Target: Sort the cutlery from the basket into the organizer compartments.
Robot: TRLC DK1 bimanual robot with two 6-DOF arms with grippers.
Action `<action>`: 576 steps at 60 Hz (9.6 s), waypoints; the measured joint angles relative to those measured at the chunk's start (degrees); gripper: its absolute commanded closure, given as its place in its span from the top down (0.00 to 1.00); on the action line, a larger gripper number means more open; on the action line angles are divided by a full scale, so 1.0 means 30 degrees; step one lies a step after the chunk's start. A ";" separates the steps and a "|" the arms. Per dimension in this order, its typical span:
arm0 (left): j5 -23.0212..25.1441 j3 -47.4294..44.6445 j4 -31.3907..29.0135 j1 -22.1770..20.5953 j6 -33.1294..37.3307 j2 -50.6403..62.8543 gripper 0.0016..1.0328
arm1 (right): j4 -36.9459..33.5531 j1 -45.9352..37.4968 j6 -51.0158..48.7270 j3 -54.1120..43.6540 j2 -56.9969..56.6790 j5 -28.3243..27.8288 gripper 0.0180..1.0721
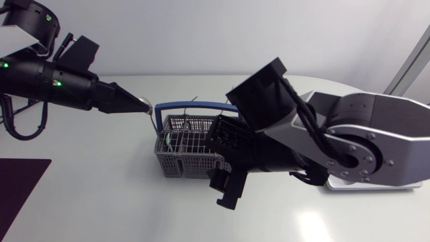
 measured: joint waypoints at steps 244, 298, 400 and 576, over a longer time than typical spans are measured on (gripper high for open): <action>-0.3759 0.1341 0.0350 -0.6368 0.6455 0.1668 0.82 | -0.3993 -1.8258 -1.1315 -0.4481 -0.8153 -1.0178 0.06; -0.6827 0.0087 0.1282 -0.6251 0.6258 0.1668 0.82 | -0.2834 -3.2938 -2.4567 -0.4932 -0.2404 -1.3238 0.06; -0.8495 -0.1013 0.1581 -0.5829 0.6135 0.0539 0.82 | 0.4510 -3.2479 -2.3074 -0.4758 0.1479 -0.9879 0.70; -2.0684 0.2565 -0.0874 -0.9872 0.0488 0.5581 0.04 | 0.0153 -1.2713 -0.8058 -0.7395 -0.9675 -0.1144 0.70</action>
